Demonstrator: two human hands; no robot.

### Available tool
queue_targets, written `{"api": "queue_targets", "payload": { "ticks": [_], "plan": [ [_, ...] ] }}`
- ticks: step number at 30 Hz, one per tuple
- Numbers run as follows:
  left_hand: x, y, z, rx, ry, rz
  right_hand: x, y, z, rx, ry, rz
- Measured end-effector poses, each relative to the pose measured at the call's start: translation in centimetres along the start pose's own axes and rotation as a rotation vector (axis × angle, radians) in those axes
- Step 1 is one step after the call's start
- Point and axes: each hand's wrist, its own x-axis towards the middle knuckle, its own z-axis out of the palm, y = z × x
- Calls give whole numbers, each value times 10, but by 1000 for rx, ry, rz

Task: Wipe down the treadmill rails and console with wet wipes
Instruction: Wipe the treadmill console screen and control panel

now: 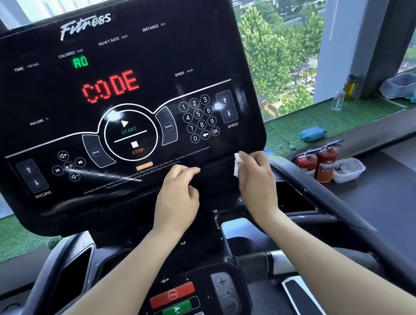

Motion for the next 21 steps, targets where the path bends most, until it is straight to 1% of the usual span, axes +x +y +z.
{"api": "queue_targets", "payload": {
  "ticks": [3,4,7,8,10,12,13,16,17,19,20,21],
  "plan": [
    [-3,1,0,10,-1,-1,-3,9,-6,42,-22,249],
    [-4,2,-1,10,-1,-1,-4,13,-6,55,-20,301],
    [-9,1,-1,10,-5,7,-2,5,-5,175,33,299],
    [-10,1,0,15,-9,11,0,1,-3,212,19,314],
    [-13,-1,0,12,-19,6,1,-5,-3,225,-105,400],
    [-15,-3,2,-31,-33,-17,-4,-2,-7,136,-243,487],
    [-17,-4,2,-67,-46,-24,-9,-1,-11,116,-263,511],
    [-20,-6,6,-167,-107,-44,-18,-5,-21,165,-238,532],
    [-19,-4,6,-198,-138,-63,-18,-10,-25,236,-253,535],
    [-15,0,9,-274,-201,-130,-19,-22,-33,482,-301,546],
    [-12,4,10,-342,-240,-178,-20,-29,-36,603,-325,550],
    [-9,9,10,-460,-291,-241,-21,-36,-41,686,-346,541]
  ]
}}
